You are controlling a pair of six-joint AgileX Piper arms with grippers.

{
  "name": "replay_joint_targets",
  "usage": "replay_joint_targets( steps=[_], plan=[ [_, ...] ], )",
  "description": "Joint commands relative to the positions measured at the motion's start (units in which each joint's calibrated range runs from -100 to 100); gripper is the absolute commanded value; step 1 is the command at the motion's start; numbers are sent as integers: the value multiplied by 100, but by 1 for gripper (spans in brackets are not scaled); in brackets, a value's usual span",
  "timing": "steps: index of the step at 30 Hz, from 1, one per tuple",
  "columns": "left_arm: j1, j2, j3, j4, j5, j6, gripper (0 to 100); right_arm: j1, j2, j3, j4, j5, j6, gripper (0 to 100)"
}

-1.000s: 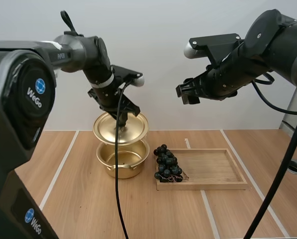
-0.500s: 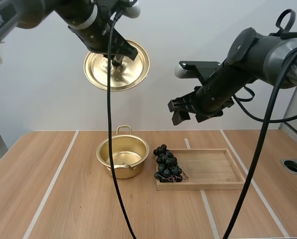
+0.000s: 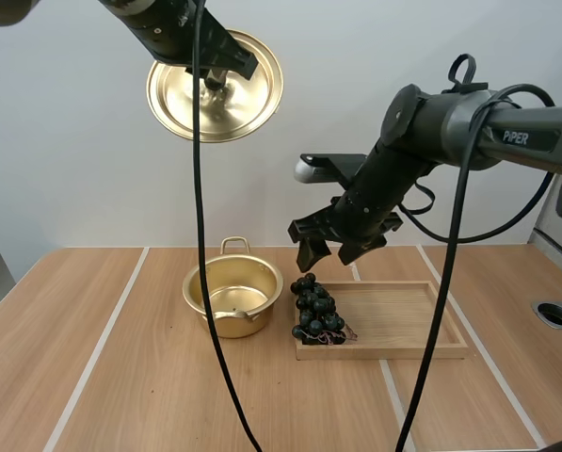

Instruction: Open the pot, put the grape inside, and close it

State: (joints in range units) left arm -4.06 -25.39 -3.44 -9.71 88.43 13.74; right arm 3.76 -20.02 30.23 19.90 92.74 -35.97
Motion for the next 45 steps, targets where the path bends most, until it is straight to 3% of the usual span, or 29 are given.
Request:
replay_joint_targets(
  steps=[1, 11, 41, 42, 45],
  plan=[
    [-21, -69, -47, -27, -101, -66, 0, 19, 155, 34, -150, 224, 70, 100],
    [-21, -69, -46, -71, -170, -66, 0, 33, 683, 716, -181, -786, 23, 100],
    [-21, -69, -46, -372, -502, -66, 0, 368, 2381, 719, -138, -1995, -87, 100],
    [-21, -69, -46, -372, -502, -66, 0, 368, 2381, 719, -138, -1995, -74, 93],
    [-21, -69, -46, -372, -502, -66, 0, 368, 2381, 719, -138, -1995, -51, 26]
  ],
)
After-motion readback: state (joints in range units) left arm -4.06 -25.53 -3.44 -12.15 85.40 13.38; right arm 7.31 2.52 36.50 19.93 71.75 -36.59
